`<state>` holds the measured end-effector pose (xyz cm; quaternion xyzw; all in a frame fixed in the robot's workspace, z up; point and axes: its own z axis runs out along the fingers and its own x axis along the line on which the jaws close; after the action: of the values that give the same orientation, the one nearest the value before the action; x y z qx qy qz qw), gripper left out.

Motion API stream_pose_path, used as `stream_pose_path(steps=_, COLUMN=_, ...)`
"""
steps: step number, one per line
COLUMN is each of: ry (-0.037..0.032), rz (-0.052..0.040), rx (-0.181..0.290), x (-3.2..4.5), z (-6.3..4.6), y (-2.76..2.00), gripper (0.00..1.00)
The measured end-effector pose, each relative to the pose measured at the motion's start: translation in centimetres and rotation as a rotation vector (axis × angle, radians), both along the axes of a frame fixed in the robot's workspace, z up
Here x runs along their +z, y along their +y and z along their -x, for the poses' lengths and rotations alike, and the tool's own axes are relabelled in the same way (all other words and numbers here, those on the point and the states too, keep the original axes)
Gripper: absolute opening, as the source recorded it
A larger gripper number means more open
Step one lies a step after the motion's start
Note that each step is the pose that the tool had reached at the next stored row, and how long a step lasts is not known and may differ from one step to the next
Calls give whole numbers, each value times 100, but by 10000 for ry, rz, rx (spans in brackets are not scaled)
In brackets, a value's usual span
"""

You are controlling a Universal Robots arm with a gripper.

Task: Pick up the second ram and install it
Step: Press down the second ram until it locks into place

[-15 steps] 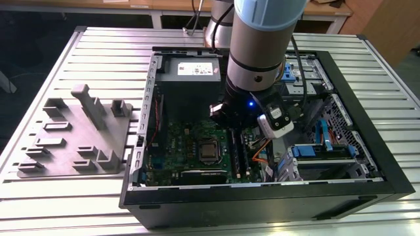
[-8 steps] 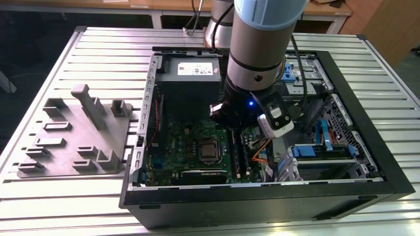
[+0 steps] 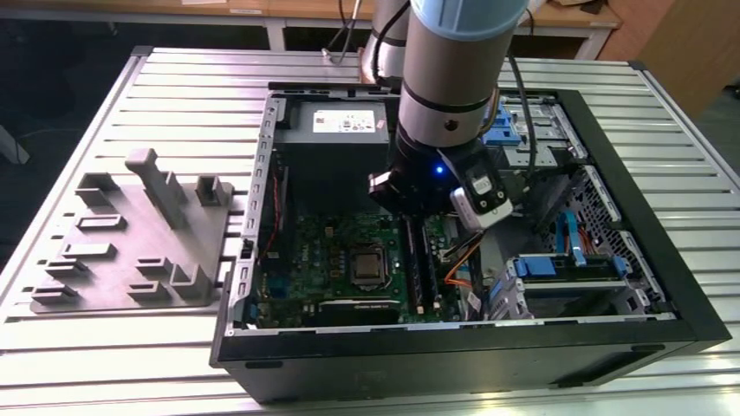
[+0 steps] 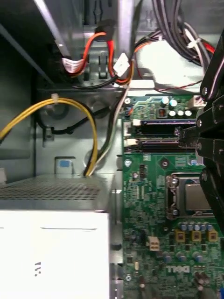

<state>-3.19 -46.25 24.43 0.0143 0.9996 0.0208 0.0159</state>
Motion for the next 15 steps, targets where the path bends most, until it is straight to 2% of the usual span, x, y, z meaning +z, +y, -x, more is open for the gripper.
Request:
stream_pose_path(steps=3, ry=1, rz=2, rx=-4, x=-1, z=0, y=63, gripper=7)
stream_pose_path(steps=10, ry=1, rz=-1, rx=-3, x=-1, z=0, y=70, gripper=7)
stream_pose_path(steps=15, ry=0, rz=-23, rx=-3, x=-10, z=-1, y=104, gripper=7)
